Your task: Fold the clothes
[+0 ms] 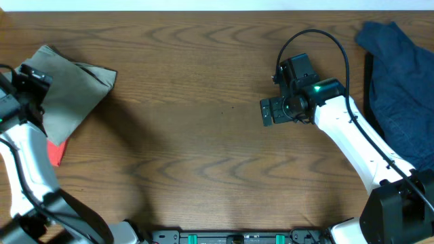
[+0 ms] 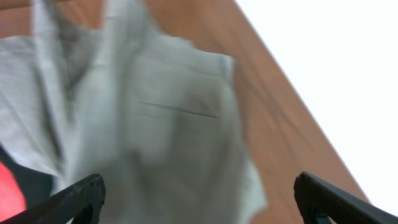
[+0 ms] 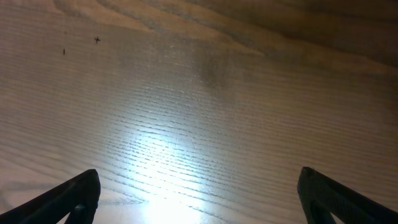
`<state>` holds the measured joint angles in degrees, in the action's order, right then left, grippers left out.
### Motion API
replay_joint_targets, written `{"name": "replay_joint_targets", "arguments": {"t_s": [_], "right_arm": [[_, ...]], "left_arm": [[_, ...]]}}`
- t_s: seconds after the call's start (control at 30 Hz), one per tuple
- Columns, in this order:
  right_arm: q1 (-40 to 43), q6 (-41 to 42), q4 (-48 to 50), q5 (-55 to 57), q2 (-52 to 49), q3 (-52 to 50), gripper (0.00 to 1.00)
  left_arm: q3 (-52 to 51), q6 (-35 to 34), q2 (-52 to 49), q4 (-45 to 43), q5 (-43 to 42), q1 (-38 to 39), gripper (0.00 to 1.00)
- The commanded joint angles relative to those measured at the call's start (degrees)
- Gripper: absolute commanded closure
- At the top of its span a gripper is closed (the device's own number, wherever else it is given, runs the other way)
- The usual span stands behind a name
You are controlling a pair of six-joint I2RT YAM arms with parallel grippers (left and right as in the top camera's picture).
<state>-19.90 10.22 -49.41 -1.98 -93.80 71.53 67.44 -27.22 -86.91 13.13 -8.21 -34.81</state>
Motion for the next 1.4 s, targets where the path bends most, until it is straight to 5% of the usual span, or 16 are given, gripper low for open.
{"name": "replay_joint_targets", "arguments": {"t_s": [0.0,0.33,0.6,0.77,0.93,1.1,1.37], "right_arm": [[0.92,2.03,0.35,-0.13,0.35,0.74,0.01],[7.87,5.38,0.70,-4.09,0.35,0.74,0.01],[15.63,4.68,-6.21,-4.09,0.35,0.72,0.01],[17.70,2.80,-12.63,-4.07,0.39,0.66,0.01],[17.03,2.40,-13.22,-4.02,3.48,-0.68,0.01],[16.79,3.72,-5.29,-3.34,14.45,-8.26,0.01],[16.20,2.82,13.27,-0.52,48.00,-33.83,0.01]], "left_arm": [[0.72,-0.96,3.65,0.59,-0.66,4.15,0.02],[0.72,9.09,2.73,4.57,3.74,27.56,0.02],[0.72,17.00,-3.17,22.58,3.80,45.68,0.02],[0.72,16.11,-3.15,37.92,3.80,46.29,0.02],[0.63,13.57,1.36,43.47,3.74,44.46,0.02],[-3.54,13.66,12.87,39.87,3.76,44.54,0.02],[-23.43,14.51,43.58,26.71,3.82,44.52,0.02]]}}
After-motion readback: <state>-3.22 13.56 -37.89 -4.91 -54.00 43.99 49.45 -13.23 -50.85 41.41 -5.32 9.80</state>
